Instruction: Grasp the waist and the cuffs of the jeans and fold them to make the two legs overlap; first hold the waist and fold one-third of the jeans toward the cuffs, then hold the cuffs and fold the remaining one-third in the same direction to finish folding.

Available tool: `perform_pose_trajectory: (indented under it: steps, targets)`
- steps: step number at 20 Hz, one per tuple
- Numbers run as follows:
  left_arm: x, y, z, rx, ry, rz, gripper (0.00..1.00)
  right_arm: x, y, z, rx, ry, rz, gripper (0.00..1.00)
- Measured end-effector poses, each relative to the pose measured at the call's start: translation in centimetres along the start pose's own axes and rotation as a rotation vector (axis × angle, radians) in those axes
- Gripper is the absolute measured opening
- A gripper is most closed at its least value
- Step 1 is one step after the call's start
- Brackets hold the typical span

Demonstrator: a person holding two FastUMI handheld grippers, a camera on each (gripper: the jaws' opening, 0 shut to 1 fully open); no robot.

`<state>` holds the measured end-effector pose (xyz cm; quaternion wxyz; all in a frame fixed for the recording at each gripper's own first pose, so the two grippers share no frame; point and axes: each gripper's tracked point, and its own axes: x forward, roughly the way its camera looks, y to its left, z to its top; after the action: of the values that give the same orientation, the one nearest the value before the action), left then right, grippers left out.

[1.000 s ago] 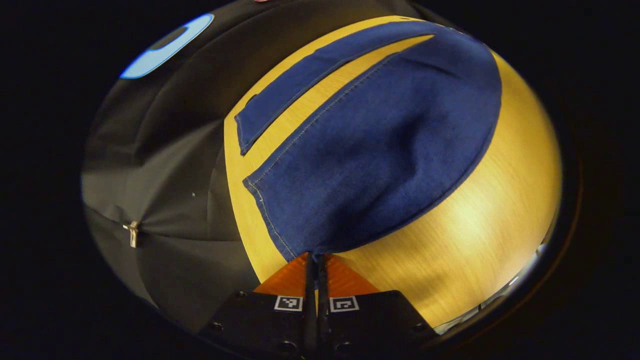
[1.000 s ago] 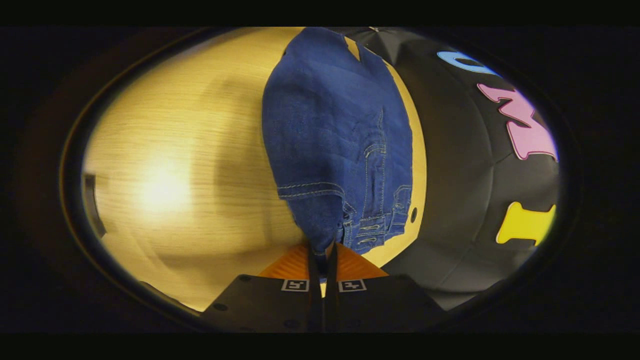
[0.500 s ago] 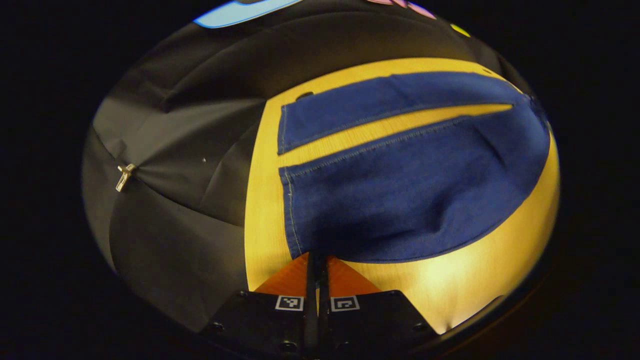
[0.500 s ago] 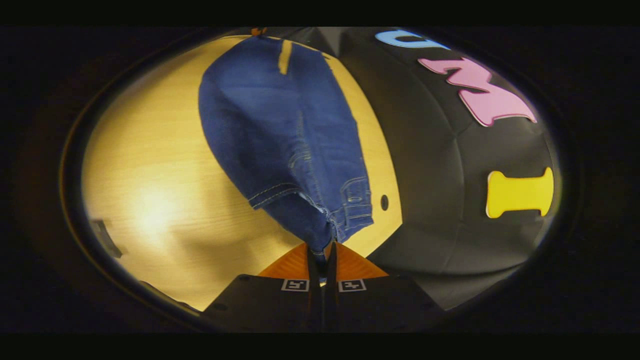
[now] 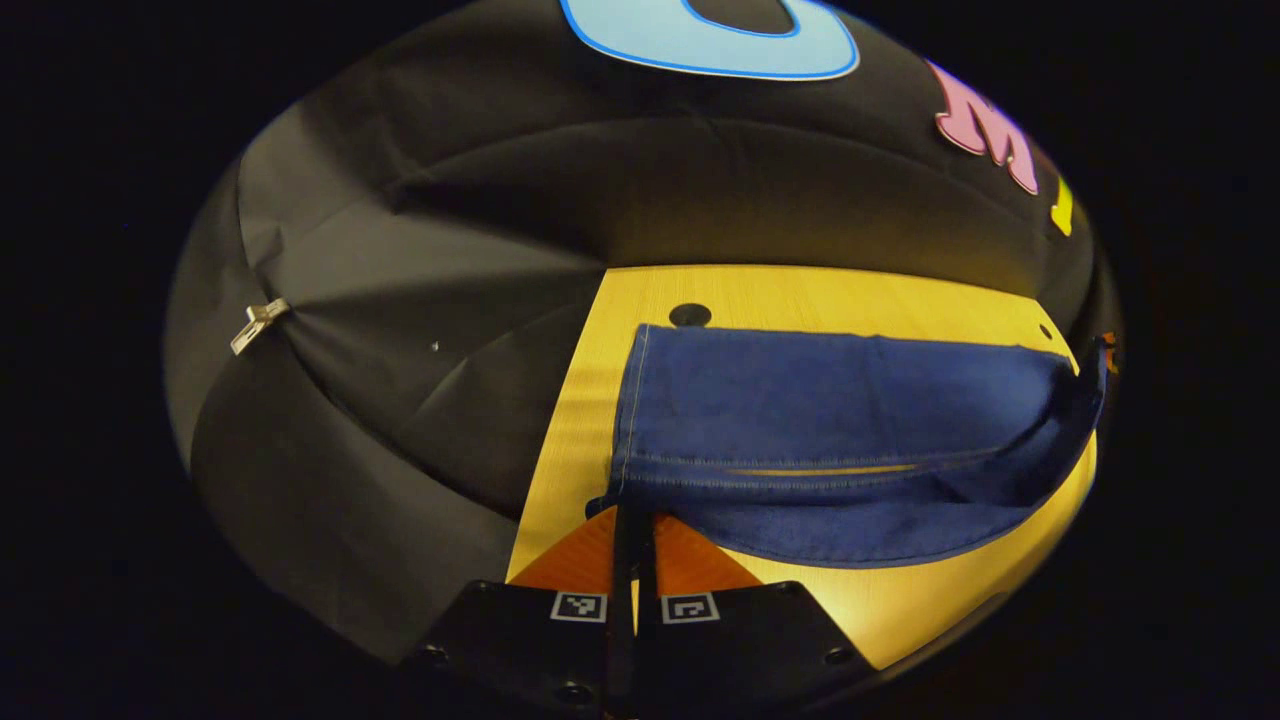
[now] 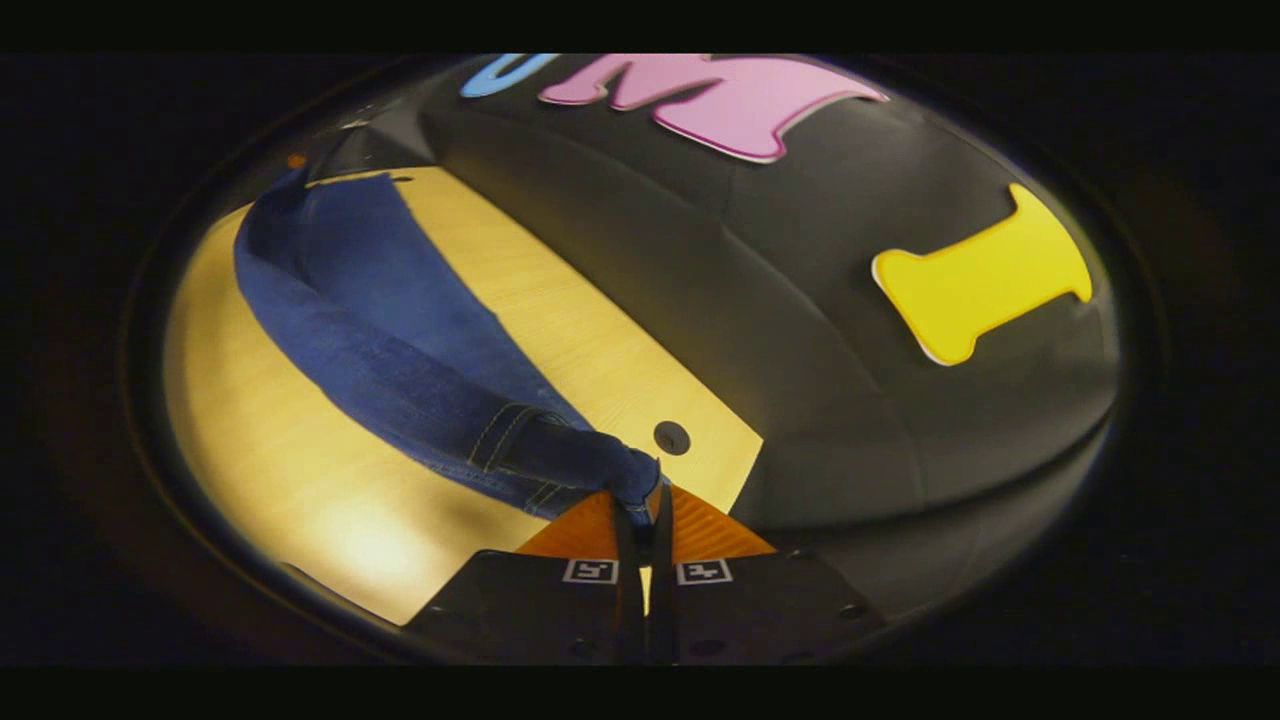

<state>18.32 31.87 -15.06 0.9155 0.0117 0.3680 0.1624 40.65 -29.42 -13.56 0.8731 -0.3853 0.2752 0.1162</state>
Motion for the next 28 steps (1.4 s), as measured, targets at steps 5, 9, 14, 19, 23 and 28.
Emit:
perform_pose_trajectory:
  steps: [5, 9, 14, 19, 23, 28]
  targets:
    - [6.3, -0.4, 4.4, -0.143, 0.02, -0.009, 0.06, 6.9, -0.5, -0.5, 0.244, 0.113, 0.028, 0.05]
    - [10.5, -1.7, 6.1, -0.282, -0.001, 0.017, 0.08, 11.6, 0.4, -0.8, 0.518, 0.17, 0.032, 0.06]
    - [9.6, -3.5, 7.6, -0.268, -0.163, 0.056, 0.72, 10.0, -1.4, -2.4, 0.797, 0.13, -0.022, 0.67]
    - [-0.5, -4.5, 11.1, -0.201, -0.476, 0.092, 0.98, 6.3, -3.2, -3.2, 0.891, -0.074, -0.165, 0.99]
    - [-7.7, -8.1, 8.9, -0.208, -0.566, 0.065, 0.98, 3.7, -3.6, -4.2, 1.067, -0.168, -0.231, 0.98]
    - [-11.5, -14.1, 4.5, -0.234, -0.559, -0.002, 0.98, 4.4, -3.0, -8.5, 1.077, -0.134, -0.309, 0.98]
